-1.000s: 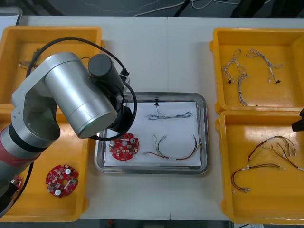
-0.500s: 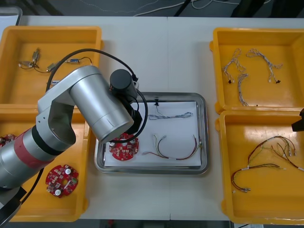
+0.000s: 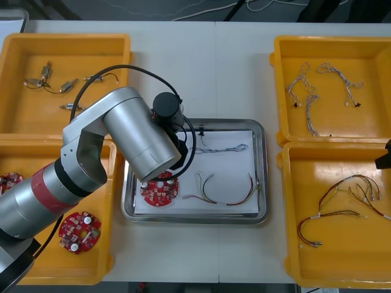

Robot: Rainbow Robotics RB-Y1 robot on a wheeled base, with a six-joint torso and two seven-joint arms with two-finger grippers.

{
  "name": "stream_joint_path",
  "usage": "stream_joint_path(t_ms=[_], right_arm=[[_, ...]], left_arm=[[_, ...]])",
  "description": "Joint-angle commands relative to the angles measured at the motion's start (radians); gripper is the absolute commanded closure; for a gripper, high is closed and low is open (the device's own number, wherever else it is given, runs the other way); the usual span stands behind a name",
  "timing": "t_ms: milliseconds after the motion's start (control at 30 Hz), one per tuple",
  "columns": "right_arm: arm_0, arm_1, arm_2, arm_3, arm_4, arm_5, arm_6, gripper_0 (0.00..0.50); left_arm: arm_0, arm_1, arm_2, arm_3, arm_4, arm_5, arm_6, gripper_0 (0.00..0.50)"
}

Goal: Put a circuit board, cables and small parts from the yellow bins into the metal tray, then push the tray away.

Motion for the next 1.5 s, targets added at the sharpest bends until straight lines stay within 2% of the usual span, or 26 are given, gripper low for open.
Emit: stream_joint_path(t_ms=[33,367,1000,1133,1200,1233,1300,1500], right_arm=[[0.010,-0.007,-0.021,-0.008,-0.005,0.006,-0.001,0.000],[0.010,-0.007,-0.021,-0.008,-0.005,0.006,-0.001,0.000],[0.010,-0.007,-0.021,-0.008,-0.005,0.006,-0.001,0.000],[0.010,-0.007,-0.021,-0.008,-0.005,0.006,-0.001,0.000],[0.010,-0.007,-0.021,-0.008,-0.005,0.006,-0.001,0.000],[0.010,-0.007,-0.021,-0.008,-0.005,0.006,-0.001,0.000],[0.010,-0.007,-0.021,-0.008,-0.005,0.006,-0.001,0.000],[0.010,-0.007,-0.021,-0.008,-0.005,0.006,-0.001,0.000]], left_arm=[[-0.042,-0.045,-0.015,0.012,-0.034,-0.011,0.085,0.500],[-0.059,-0.082,-0.015,0.110,-0.083,-0.062,0.082,0.500],[-0.064,-0.097,-0.011,0.131,-0.092,-0.070,0.092,0.495],[-0.064,-0.097,-0.011,0.131,-0.091,-0.070,0.096,0.385],[-0.064,-0.097,-0.010,0.131,-0.091,-0.070,0.099,0.293],[-0.064,-0.097,-0.011,0.130,-0.091,-0.070,0.099,0.276],[-0.062,-0.097,-0.011,0.130,-0.091,-0.070,0.104,0.206],[-0.064,-0.097,-0.008,0.130,-0.092,-0.070,0.108,0.049]])
